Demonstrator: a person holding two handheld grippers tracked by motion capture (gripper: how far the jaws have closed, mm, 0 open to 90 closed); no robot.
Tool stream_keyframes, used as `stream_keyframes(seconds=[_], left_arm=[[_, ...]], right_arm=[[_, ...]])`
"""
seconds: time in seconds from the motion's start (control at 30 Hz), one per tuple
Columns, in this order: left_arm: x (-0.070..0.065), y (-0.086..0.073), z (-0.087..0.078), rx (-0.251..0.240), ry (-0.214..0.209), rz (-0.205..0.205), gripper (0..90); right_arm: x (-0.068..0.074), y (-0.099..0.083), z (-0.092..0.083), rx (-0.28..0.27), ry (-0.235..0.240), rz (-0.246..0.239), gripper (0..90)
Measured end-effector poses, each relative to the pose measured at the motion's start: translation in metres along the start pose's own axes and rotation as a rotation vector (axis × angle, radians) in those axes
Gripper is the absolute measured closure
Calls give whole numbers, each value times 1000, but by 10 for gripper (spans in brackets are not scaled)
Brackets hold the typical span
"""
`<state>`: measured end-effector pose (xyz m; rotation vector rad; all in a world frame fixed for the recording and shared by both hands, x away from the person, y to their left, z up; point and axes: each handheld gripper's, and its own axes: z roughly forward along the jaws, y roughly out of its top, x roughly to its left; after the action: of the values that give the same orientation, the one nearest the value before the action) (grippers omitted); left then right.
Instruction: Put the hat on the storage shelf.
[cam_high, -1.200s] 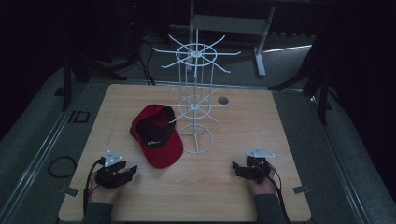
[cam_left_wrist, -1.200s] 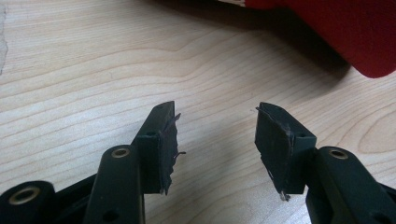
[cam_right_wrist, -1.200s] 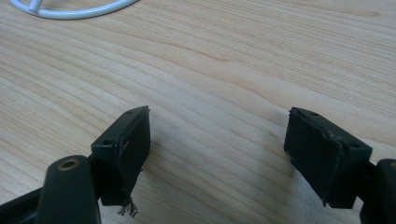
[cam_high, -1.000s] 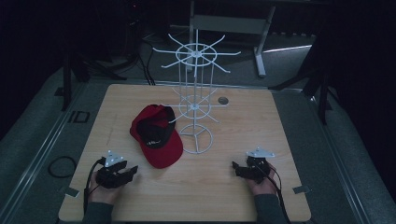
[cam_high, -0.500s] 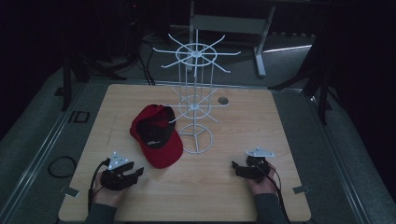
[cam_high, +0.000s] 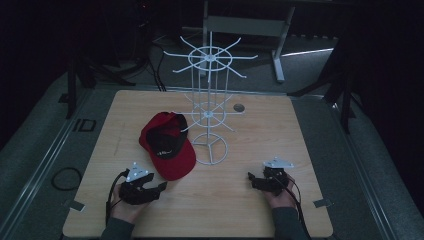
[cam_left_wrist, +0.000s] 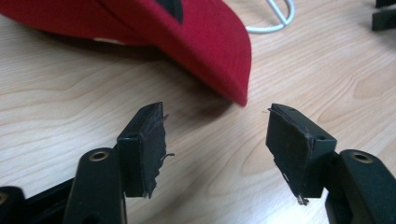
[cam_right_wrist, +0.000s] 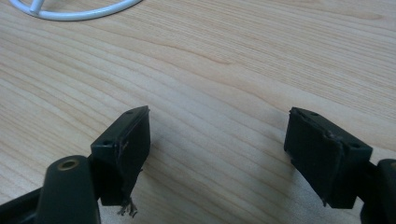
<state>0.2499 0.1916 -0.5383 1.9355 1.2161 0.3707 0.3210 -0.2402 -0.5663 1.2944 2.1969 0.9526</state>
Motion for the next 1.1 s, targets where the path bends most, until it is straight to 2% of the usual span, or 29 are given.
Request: stream_keyframes(seconds=[0.07, 0.13, 0.2, 0.23, 0.27, 0.3, 0.33, 0.37, 0.4, 0.43, 0.53, 0.57, 0.6, 0.7, 0.87, 0.9, 1.07, 1.1], left_arm=[[-1, 3, 5, 5, -16, -14, 373], [-1, 4, 10, 7, -36, -46, 375], [-1, 6, 15, 7, -42, -55, 387], [1, 8, 17, 16, -22, -57, 397], [1, 8, 17, 16, -22, -57, 411], [6, 10, 19, 24, -4, -83, 431], [6, 10, 19, 24, -4, -83, 449], [10, 10, 18, 23, 7, -102, 490], [10, 10, 18, 23, 7, -102, 512], [11, 10, 15, 22, 34, -98, 516], [15, 10, 12, 19, 41, -107, 535], [20, 11, 10, 18, 25, -124, 536], [20, 11, 10, 18, 25, -124, 532], [26, 17, 14, 49, -16, -130, 507], [29, 20, 28, 93, -28, -131, 501], [29, 21, 34, 106, -31, -142, 502], [31, 23, 42, 119, -42, -166, 510], [32, 24, 43, 112, -45, -191, 527]], right_arm=[[0, 0, 0, 0, 0, 0, 225], [0, 0, 0, -1, 1, -2, 225], [0, 0, 0, 0, 1, -1, 225], [0, 0, 0, 0, 1, -1, 225], [0, 0, 0, 0, 1, -1, 225], [0, 0, 0, 0, 2, -3, 225], [0, 0, 0, 0, 2, -3, 225], [0, 0, 0, 0, 2, -3, 225], [0, 0, 0, 0, 2, -3, 225], [0, 0, 0, 0, 2, -3, 225], [0, 0, 0, 0, 2, -3, 225], [0, 0, 0, -1, 2, -4, 225], [0, 0, 0, -1, 2, -4, 225], [0, 0, 0, -1, 2, -4, 225], [0, 0, 0, -1, 2, -3, 225], [0, 0, 0, -1, 2, -4, 225], [0, 0, 0, -1, 2, -4, 225], [0, 0, 0, -1, 2, -4, 225]])
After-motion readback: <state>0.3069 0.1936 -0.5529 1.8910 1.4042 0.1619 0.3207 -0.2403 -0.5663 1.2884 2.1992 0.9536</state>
